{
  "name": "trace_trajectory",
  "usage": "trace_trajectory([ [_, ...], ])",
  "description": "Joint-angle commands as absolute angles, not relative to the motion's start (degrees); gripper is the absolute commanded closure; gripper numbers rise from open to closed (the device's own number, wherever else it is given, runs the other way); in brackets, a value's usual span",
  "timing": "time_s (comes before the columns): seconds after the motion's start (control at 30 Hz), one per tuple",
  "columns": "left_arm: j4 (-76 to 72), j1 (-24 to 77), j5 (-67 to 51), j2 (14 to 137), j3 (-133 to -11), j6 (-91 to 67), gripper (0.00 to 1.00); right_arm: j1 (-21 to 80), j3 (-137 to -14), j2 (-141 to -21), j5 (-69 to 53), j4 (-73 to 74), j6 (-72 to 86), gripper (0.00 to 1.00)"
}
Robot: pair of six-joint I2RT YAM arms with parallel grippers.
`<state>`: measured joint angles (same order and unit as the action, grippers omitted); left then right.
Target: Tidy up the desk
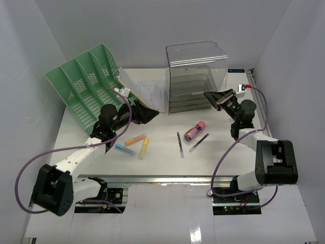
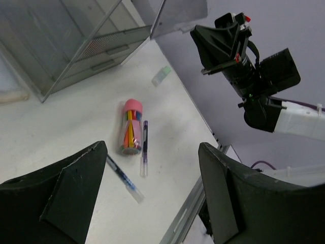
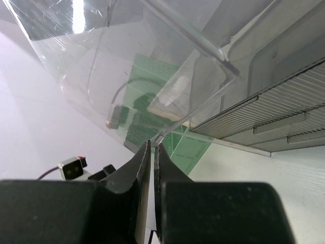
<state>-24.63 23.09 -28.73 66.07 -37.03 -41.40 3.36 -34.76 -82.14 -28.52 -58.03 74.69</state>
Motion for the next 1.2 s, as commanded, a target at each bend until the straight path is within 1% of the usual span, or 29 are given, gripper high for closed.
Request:
trace_trajectory([
  [0.0, -31.0, 28.2, -23.2, 74.5, -47.1, -40.6, 0.18, 3.0, -36.2, -79.8, -28.5, -59.9, 74.9, 0.92],
  [0.1, -30.6, 30.2, -21.3, 80.9, -53.4, -39.7, 0.19, 3.0, -36.7, -79.2, -28.6, -59.1, 74.8, 0.92],
  [0.33, -28.9, 31.6, -20.6, 89.4, -62.0, -38.5, 0.2, 2.8, -37.4, -78.3, -28.9, -58.4, 75.2, 0.92],
  [0.67, -27.3, 32.6, -20.9, 93.3, -66.5, -37.7, 0.22, 2.7, -37.9, -77.8, -29.9, -58.4, 76.5, 0.92],
  [0.8, -27.6, 32.8, -25.0, 95.8, -69.4, -38.1, 0.35, 2.7, -38.0, -77.7, -29.8, -58.3, 76.4, 0.92],
  [0.93, -27.0, 34.0, -25.8, 97.1, -71.6, -37.8, 0.39, 2.7, -38.1, -77.7, -30.1, -58.1, 76.1, 0.92],
  [1.0, -27.0, 34.2, -26.3, 97.4, -72.0, -37.9, 0.44, 2.7, -38.1, -77.7, -30.1, -58.1, 76.2, 0.92],
  [1.13, -26.8, 34.3, -27.4, 97.7, -72.9, -38.7, 0.58, 2.7, -38.3, -77.6, -30.7, -58.1, 75.6, 0.92],
  [1.17, -26.7, 34.3, -27.5, 97.7, -73.0, -38.9, 0.63, 2.7, -38.3, -77.6, -30.9, -58.1, 75.2, 0.92],
])
